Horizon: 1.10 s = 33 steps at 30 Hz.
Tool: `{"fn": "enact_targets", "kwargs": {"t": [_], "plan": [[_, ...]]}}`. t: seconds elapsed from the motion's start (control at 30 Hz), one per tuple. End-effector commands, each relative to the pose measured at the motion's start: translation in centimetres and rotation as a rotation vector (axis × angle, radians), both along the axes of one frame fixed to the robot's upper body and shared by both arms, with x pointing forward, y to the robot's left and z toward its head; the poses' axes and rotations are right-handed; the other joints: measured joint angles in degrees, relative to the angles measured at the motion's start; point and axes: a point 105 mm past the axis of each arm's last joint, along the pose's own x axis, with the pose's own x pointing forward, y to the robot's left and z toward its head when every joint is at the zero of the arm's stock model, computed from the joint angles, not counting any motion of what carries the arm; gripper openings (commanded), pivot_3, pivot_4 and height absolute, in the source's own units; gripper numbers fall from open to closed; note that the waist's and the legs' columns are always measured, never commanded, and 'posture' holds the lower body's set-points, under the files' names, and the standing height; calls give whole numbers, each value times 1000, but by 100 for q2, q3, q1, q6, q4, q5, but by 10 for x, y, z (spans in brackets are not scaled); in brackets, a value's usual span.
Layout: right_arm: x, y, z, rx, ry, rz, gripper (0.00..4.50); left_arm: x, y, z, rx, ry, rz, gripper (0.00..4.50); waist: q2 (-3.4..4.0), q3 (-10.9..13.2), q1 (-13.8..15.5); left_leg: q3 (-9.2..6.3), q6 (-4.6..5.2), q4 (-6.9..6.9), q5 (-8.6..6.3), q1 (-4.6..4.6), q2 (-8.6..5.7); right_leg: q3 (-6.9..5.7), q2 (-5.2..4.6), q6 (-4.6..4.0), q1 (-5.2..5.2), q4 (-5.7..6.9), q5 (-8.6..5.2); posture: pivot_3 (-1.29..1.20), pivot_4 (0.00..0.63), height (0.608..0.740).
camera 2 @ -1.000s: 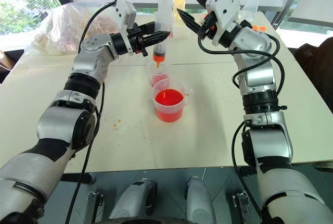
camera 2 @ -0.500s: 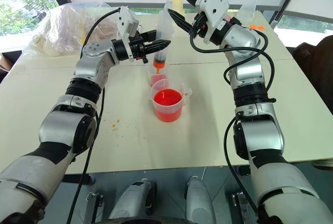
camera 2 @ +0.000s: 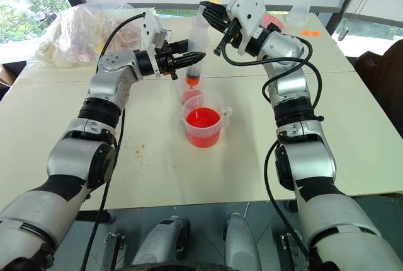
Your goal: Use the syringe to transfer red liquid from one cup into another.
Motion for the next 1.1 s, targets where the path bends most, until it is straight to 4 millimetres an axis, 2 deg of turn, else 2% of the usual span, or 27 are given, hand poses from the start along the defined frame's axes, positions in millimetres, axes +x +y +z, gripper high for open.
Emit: {"fn": "enact_targets", "kwargs": {"t": [0.03,0.33,0.63,1.1], "plan": [[-8,12,15,2,-42,46,30,-6,-3,25,-29,-66,-19,1417,0,0,0,0,0,0,0,0,0,0,0,0,0,0,0,0,150,740],[-8,27,-11,4,41,98,30,-6,1,46,-52,-106,10,1417,0,0,-42,-1,-3,0,2,0,0,0,1,0,-1,3,0,0,150,740],[-10,38,-25,10,91,132,30,-10,5,58,-54,-139,12,1417,0,0,-124,-5,-2,-1,1,0,0,0,2,0,-2,8,0,0,150,740],[-14,52,-47,4,165,174,30,-12,8,63,-53,-152,18,1417,1,0,-124,-4,-2,-1,1,0,1,4,3,0,-7,11,0,0,150,740]]}}
